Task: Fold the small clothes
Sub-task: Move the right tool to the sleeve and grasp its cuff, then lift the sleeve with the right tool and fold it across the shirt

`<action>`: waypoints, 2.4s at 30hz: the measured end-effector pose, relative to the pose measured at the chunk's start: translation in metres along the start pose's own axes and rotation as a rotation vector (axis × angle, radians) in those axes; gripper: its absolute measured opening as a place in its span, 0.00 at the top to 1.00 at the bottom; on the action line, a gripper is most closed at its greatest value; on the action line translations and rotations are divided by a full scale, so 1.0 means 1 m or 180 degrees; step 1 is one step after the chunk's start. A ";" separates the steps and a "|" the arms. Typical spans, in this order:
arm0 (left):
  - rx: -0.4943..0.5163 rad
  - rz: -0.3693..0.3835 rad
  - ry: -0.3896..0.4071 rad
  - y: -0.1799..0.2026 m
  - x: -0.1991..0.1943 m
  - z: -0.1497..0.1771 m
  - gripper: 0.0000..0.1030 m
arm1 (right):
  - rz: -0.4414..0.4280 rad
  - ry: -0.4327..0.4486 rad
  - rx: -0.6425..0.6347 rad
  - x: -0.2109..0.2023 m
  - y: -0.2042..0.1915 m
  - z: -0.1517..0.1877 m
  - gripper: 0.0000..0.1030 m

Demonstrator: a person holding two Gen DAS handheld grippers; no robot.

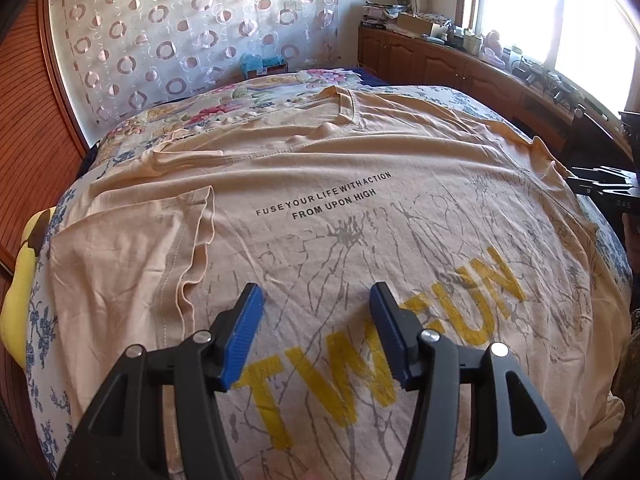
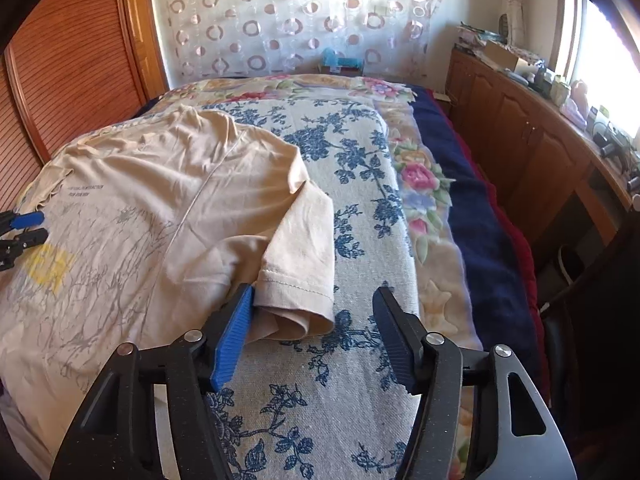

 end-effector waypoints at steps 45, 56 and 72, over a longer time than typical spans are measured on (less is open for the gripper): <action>0.0012 0.0022 -0.0024 0.009 0.005 -0.001 0.32 | -0.0610 0.0653 -0.0806 -0.045 -0.128 -0.135 0.66; -0.0052 -0.0002 0.0146 0.005 -0.015 0.002 0.32 | -0.0471 0.0197 -0.0544 -0.011 -0.089 -0.070 0.65; -0.0213 0.0291 0.0731 0.016 -0.093 0.007 0.32 | -0.0645 0.0171 -0.0499 -0.018 -0.100 -0.014 0.94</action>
Point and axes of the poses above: each gripper's, at about its wrist camera, not at the fingertips, and x roughly the way its jaws point, y to its right, z to its underside, the point moved 1 cm from there along x, roughly the way its jaws point, and after that the axes turned 8 degrees about -x, right-handed, at the moved point
